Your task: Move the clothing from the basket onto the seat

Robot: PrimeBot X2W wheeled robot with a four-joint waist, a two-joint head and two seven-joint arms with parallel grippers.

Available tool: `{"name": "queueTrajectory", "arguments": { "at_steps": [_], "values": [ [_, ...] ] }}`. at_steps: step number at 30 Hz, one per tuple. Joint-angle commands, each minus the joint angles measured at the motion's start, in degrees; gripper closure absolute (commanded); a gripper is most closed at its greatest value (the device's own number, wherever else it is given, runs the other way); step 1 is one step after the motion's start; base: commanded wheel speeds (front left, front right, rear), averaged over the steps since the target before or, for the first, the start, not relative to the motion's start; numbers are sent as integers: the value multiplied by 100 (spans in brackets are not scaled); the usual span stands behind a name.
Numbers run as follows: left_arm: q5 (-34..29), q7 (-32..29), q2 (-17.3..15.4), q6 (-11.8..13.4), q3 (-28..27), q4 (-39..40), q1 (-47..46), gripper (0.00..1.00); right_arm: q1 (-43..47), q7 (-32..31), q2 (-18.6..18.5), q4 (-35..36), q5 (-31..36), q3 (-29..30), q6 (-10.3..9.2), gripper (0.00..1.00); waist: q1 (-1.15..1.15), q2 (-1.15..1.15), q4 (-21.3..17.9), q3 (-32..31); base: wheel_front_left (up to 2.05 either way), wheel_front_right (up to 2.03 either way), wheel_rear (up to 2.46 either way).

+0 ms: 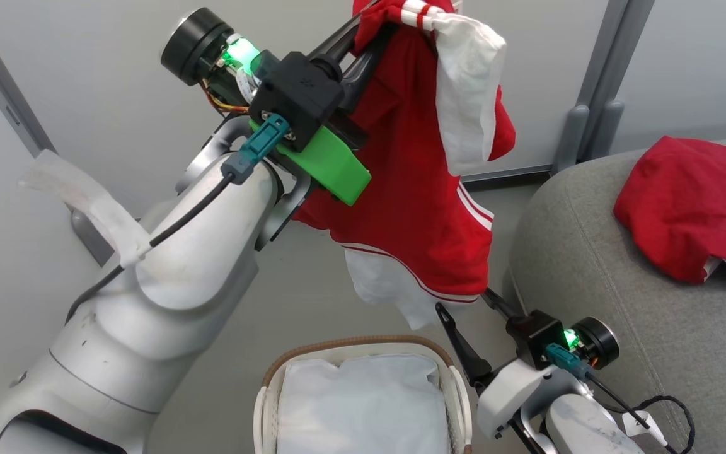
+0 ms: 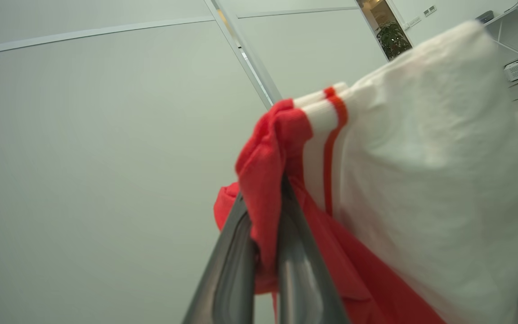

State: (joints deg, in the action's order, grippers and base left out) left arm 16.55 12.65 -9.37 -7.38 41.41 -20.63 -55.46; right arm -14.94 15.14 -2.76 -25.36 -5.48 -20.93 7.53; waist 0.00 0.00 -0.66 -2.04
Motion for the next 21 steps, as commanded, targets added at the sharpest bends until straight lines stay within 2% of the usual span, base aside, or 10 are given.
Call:
{"name": "queueTrajectory", "arguments": {
  "at_steps": [1, 5, 9, 10, 11, 12, 21],
  "values": [
    [21, -11, 35, -3, 29, 32, -138, 100, -102, 1, -23, -79, 8, -47, -8, 0, 0, 0, 57, 20, 0, 0, 0],
    [60, -20, 86, -6, 114, 73, -218, 100, -310, 1, -22, -48, -103, -297, -8, 0, 0, 0, 125, 33, 0, 0, 0],
    [115, -25, 96, -8, 201, 93, -193, 100, -482, 2, -23, 268, -241, -460, -8, 0, 0, 0, 163, 47, 0, 0, 0],
    [137, -26, 87, -8, 216, 98, -163, 100, -504, 1, -24, 357, -268, -450, -8, 5, 0, 0, 169, 53, 0, 0, 0],
    [156, -24, 75, -9, 228, 96, -133, 100, -517, 1, -24, 427, -280, -433, -8, 71, 0, 0, 175, 57, 0, 0, 0],
    [176, -21, 61, -9, 234, 88, -94, 100, -529, 1, -24, 489, -301, -414, -8, 100, 0, 0, 181, 61, 0, 0, 0],
    [314, 20, -2, 51, 208, 22, 104, 100, -593, 1, -22, 568, -268, -413, -8, 100, 0, 0, 167, 104, 0, 0, 0]
  ]
}}
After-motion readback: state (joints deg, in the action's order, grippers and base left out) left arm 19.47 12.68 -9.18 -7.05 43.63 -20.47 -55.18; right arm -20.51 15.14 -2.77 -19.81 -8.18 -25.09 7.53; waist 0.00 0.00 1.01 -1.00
